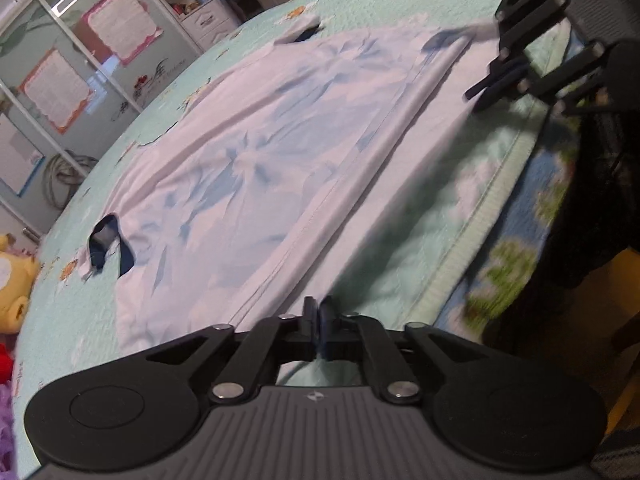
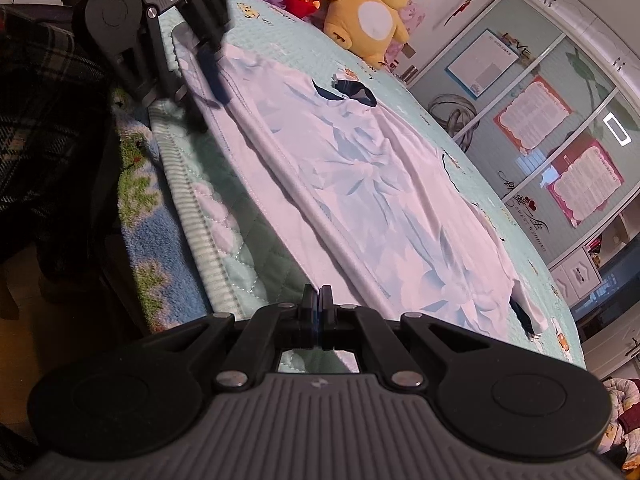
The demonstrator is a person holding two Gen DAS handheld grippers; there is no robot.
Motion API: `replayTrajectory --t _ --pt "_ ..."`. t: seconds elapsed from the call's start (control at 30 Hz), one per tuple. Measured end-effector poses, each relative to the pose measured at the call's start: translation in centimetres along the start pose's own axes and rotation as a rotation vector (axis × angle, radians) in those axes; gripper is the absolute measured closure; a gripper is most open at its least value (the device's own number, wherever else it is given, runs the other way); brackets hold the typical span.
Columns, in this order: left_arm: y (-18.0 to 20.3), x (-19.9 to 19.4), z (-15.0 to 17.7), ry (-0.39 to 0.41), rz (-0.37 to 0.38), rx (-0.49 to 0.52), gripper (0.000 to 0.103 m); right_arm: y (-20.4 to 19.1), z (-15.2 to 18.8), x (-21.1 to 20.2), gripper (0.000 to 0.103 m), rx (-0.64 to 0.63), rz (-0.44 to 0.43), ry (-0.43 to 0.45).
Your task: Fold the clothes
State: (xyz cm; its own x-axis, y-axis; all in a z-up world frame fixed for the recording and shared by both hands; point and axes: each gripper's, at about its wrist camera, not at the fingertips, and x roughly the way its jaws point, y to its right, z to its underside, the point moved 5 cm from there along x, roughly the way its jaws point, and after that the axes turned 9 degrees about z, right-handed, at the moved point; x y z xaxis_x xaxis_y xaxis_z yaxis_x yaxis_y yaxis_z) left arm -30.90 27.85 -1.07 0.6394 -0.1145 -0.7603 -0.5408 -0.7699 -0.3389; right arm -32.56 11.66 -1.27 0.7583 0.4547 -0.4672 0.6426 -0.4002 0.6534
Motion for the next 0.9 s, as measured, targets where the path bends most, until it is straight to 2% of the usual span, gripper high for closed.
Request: replayTrajectory --t 0.13,0.27,0.33,0.4,0.47,0.5,0.53,0.63,0.67,0.7,0.73,0.77,0.83,0.9 --pt "1.1 -0.7 0.4 -0.009 0.008 0.047 0.103 -0.6 0.4 -0.3 0.103 -0.011 -0.014 -0.011" --pt "1.4 -0.2 0.4 -0.014 -0.037 0.095 0.103 -0.6 0.6 -0.2 0.103 -0.028 -0.008 -0.012" --pt "1.8 -0.2 0.5 -0.023 -0.081 0.156 0.1 -0.7 1.0 -0.3 0.096 -0.061 0.021 -0.011" --pt "1.8 -0.2 1.1 -0.043 -0.133 0.196 0.096 -0.5 1.6 -0.5 0.079 -0.089 0.055 -0.01" --pt "1.3 -0.3 1.6 -0.057 -0.155 0.196 0.084 0.0 2.3 -0.8 0.074 -0.085 0.078 -0.018" --pt "0.8 -0.4 1.8 -0.058 -0.148 0.176 0.077 0.4 2.7 -0.8 0.074 -0.078 0.084 -0.027" --pt "0.4 -0.6 2.0 -0.059 -0.141 0.157 0.075 0.7 3.1 -0.9 0.074 -0.072 0.09 -0.038" --pt "-0.9 -0.9 2.5 -0.062 -0.119 0.097 0.075 1.4 3.8 -0.8 0.075 -0.06 0.104 -0.057" --pt "-1.4 -1.1 2.7 -0.063 -0.112 0.077 0.081 1.6 4.0 -0.8 0.076 -0.057 0.107 -0.061" --pt "-1.8 -1.2 2.8 -0.063 -0.105 0.058 0.093 1.7 4.1 -0.7 0.076 -0.054 0.11 -0.065" --pt "-2.1 -1.2 3.0 -0.071 -0.099 0.046 0.1 1.9 4.1 -0.6 0.076 -0.053 0.115 -0.067" --pt "-2.3 -1.2 3.2 -0.08 -0.094 0.036 0.101 2.1 4.1 -0.5 0.078 -0.05 0.118 -0.07" --pt "-2.1 -1.5 3.5 -0.081 -0.087 0.03 0.102 2.4 4.3 -0.3 0.1 -0.034 0.11 -0.09" --pt "-1.8 -1.7 3.7 -0.084 -0.08 0.033 0.102 2.5 4.7 -0.4 0.103 -0.015 0.083 -0.117"
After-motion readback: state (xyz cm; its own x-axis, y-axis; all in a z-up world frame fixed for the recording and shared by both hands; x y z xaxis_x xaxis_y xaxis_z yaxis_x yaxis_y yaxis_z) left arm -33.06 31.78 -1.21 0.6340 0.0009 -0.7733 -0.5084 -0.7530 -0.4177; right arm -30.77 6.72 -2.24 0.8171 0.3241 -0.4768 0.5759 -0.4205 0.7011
